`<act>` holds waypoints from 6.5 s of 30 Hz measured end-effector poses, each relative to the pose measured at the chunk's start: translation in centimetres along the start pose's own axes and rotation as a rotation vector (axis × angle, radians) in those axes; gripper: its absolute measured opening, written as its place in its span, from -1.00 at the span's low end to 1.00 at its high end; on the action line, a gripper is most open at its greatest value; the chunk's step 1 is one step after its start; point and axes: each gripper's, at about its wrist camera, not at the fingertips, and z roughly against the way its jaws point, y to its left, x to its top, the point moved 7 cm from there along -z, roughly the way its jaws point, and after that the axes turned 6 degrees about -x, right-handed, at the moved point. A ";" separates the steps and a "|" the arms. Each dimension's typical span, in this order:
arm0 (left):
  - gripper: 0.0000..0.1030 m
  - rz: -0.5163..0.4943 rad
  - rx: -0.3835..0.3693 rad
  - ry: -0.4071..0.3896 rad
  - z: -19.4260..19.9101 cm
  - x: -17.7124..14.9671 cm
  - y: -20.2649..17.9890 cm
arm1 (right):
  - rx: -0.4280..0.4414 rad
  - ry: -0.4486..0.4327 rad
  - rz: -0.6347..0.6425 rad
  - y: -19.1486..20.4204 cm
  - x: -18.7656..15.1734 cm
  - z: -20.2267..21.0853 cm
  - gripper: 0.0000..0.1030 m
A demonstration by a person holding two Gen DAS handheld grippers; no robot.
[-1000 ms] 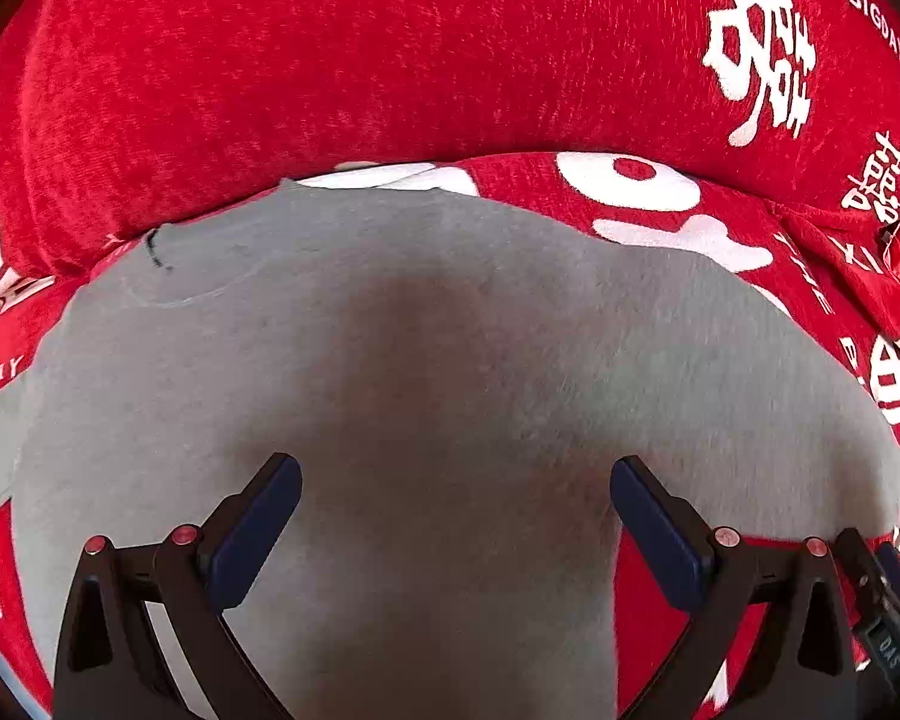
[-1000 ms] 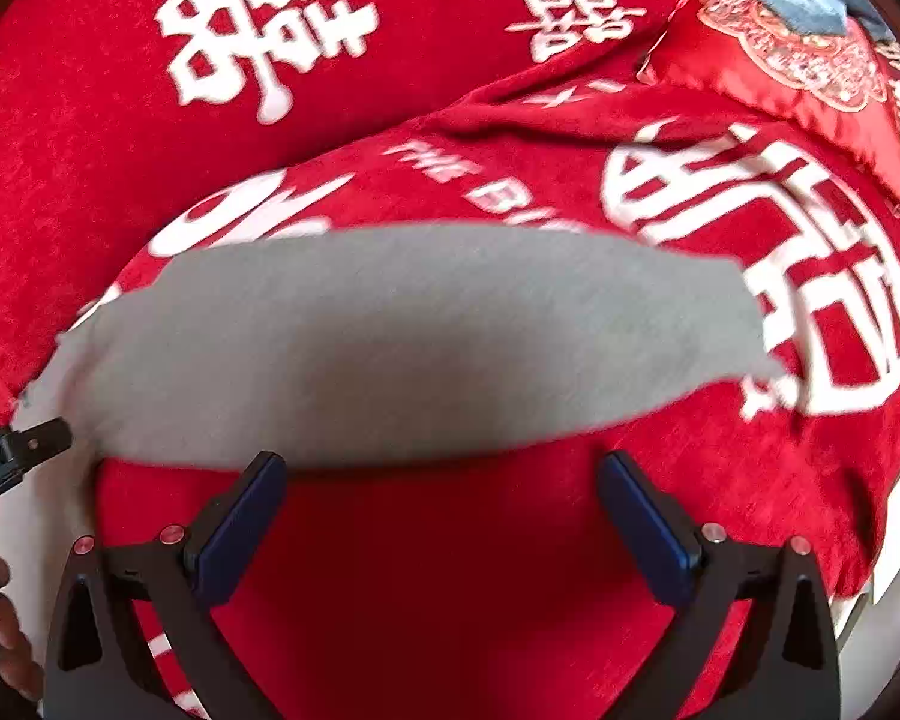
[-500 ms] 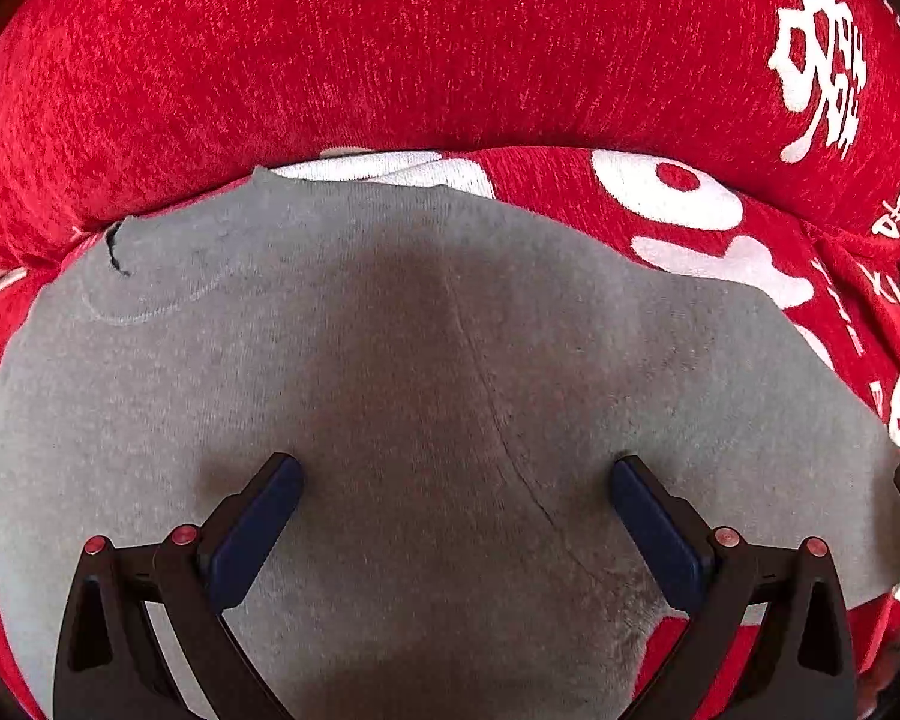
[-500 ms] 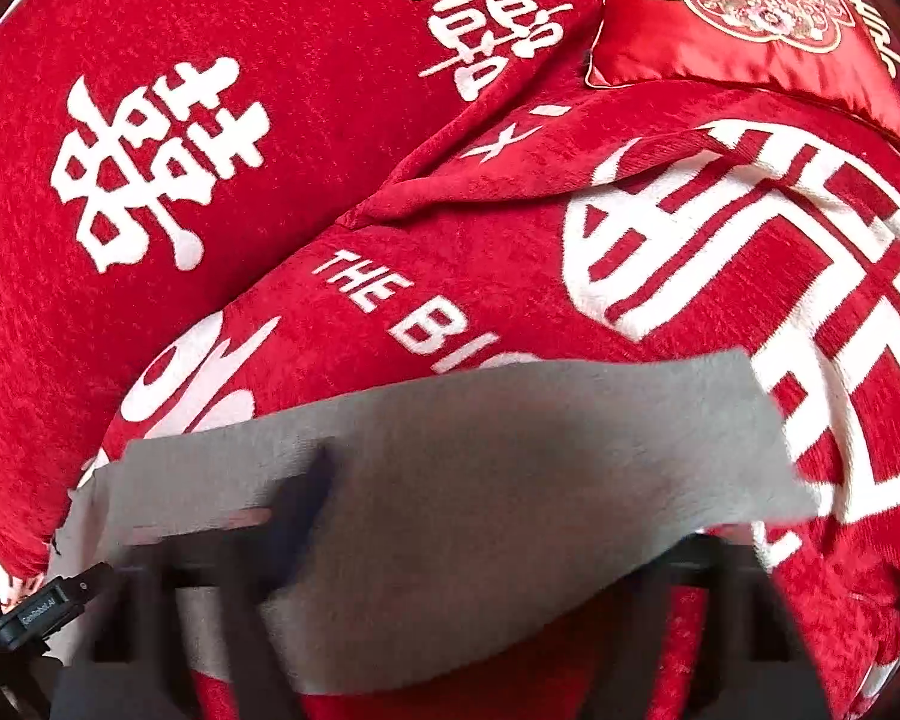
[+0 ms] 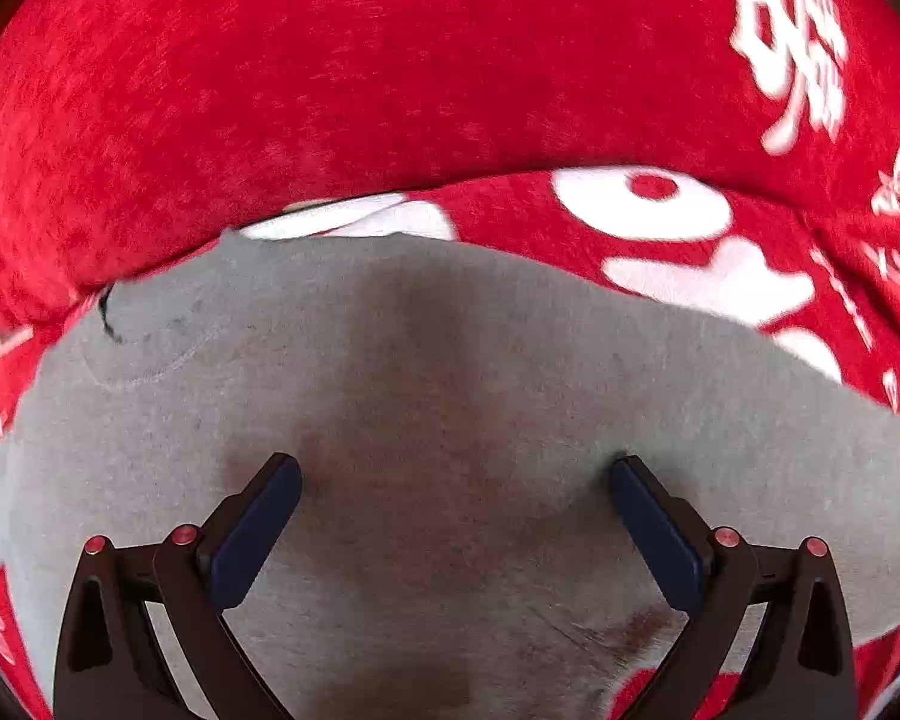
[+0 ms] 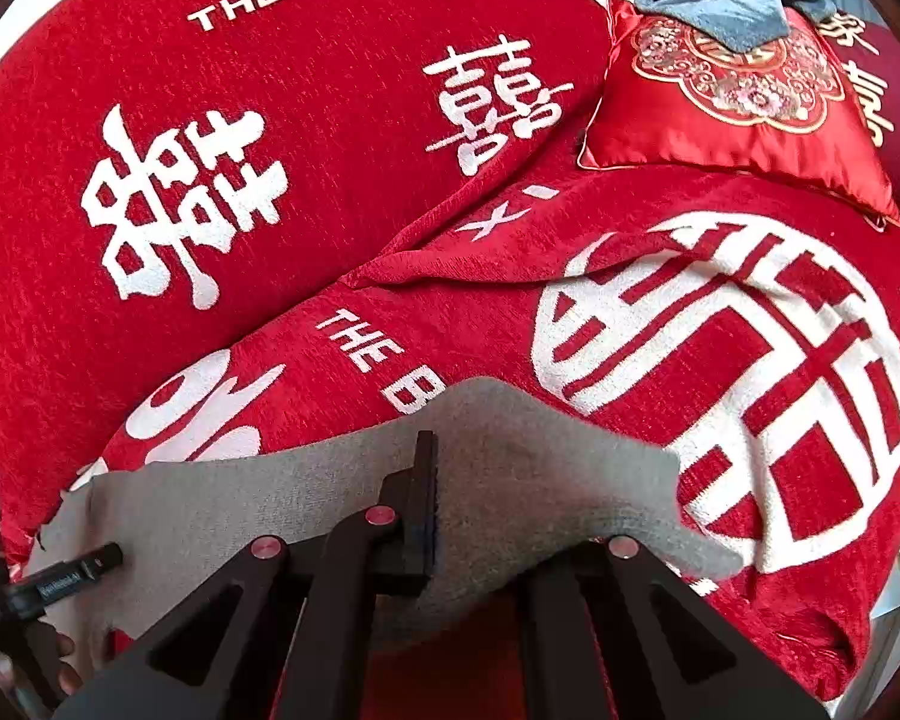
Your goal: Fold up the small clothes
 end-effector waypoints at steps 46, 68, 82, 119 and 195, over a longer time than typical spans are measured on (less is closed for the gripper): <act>1.00 0.757 -0.140 -0.152 11.0 -18.4 43.6 | 0.275 0.069 1.037 49.9 -31.3 10.3 0.59; 1.00 0.687 -0.071 -0.249 16.7 -15.8 43.9 | 0.002 -0.369 1.701 47.3 -32.9 13.4 0.61; 1.00 0.276 -0.148 -0.002 6.1 -7.5 25.4 | 0.268 0.330 0.727 33.9 -15.9 0.9 0.58; 1.00 0.131 -0.035 -0.192 6.5 -13.1 25.9 | 0.277 0.302 0.870 39.4 -18.4 2.2 0.66; 1.00 0.168 -0.010 0.083 15.5 -32.0 29.7 | 0.265 0.209 1.199 14.9 -30.6 18.1 0.97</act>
